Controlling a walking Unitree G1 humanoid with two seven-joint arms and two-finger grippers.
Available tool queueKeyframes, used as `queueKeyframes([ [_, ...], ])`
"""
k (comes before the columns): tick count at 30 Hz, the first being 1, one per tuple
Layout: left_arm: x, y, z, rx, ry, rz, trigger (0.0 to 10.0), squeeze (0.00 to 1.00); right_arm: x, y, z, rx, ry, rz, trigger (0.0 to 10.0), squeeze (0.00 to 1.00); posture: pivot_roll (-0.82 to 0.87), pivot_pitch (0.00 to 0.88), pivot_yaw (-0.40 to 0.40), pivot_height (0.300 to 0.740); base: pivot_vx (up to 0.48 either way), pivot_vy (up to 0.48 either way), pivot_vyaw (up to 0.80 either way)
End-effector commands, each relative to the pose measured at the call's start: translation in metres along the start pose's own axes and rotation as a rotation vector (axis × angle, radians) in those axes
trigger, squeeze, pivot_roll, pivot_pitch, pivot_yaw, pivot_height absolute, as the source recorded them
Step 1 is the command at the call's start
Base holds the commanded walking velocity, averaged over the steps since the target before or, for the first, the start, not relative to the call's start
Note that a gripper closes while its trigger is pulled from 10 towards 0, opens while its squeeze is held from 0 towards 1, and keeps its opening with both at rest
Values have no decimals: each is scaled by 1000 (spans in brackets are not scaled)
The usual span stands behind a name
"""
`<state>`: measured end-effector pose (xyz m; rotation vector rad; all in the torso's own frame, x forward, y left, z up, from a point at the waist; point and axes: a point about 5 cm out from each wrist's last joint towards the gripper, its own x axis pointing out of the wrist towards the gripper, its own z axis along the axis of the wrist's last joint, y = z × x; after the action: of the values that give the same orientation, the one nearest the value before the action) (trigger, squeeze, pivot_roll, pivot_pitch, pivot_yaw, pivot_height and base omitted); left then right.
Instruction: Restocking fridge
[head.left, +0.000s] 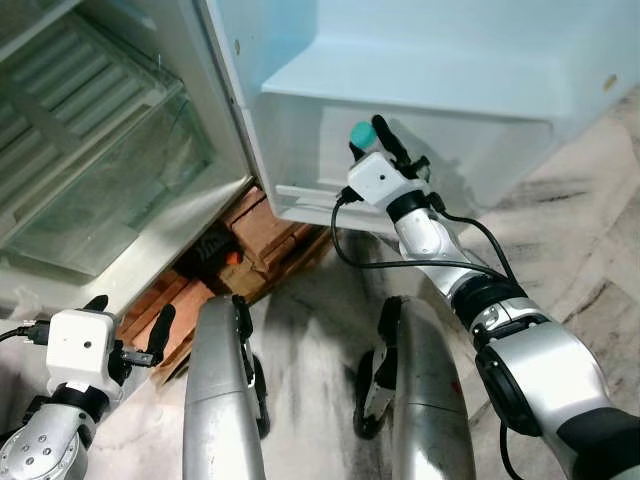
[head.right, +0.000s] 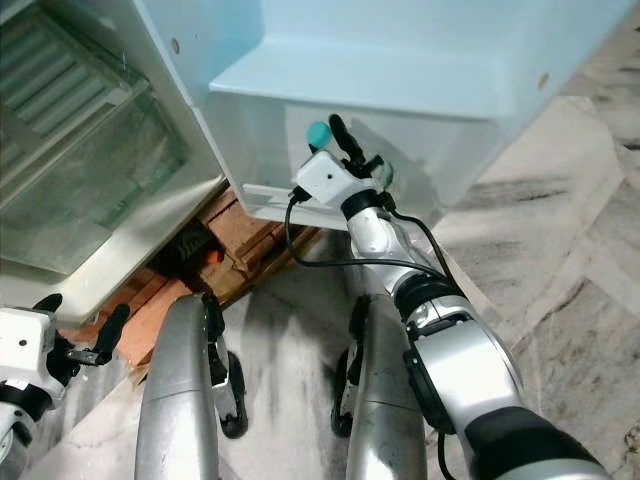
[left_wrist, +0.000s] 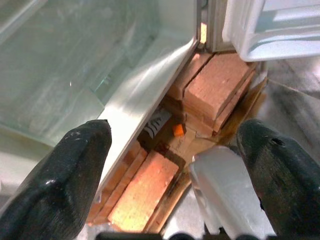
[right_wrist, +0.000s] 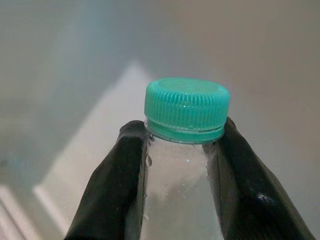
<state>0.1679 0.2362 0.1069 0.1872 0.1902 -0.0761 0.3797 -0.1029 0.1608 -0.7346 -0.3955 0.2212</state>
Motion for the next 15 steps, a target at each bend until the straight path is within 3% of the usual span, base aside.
queueKeyframes([
  [1, -7, 3, -4, 1, 36, 10, 10000, 0, -8, 4, -14, 46, 89, 1, 10000, 0, 251, 430, 5, 546, 0, 0, 0],
  [11, 0, 0, -1, 1, 37, -7, 10000, 0, -17, -17, -44, 297, 312, -141, 10000, 0, 230, 423, 11, 546, 0, 0, 0],
  [15, 0, 0, -1, 1, 37, -7, 10000, 0, -17, -17, -44, 297, 312, -141, 10000, 0, 230, 423, 11, 546, 0, 0, 0],
])
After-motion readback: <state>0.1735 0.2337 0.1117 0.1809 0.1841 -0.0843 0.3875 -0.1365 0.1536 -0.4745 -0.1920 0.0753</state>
